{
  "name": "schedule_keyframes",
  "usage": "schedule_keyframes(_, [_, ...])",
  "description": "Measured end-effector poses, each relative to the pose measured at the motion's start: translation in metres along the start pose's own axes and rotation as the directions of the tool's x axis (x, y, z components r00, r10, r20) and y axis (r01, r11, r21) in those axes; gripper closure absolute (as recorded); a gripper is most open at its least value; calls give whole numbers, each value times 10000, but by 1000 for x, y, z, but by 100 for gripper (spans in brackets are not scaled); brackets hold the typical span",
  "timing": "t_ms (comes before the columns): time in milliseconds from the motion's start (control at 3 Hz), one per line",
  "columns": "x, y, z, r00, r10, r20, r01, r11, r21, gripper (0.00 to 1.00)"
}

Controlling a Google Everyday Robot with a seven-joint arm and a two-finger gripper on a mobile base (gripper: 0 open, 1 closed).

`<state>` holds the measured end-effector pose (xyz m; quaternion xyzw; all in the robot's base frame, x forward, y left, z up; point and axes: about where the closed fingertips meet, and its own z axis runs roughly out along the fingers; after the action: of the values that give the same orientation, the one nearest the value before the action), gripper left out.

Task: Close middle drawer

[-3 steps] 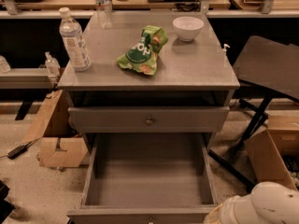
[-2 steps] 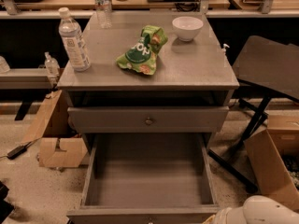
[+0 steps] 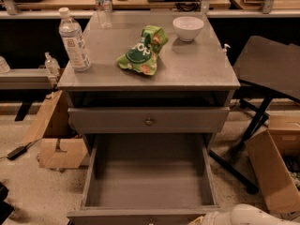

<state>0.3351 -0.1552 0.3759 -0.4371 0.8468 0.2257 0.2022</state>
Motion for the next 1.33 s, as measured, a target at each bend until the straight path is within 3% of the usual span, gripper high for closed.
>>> schedule_keyframes(333, [-7,-12,18,9994,-96,333,93,9999,93,100])
schedule_keyframes(1333, [-18,-22,21,9988,-276,409,267,9994,232,100])
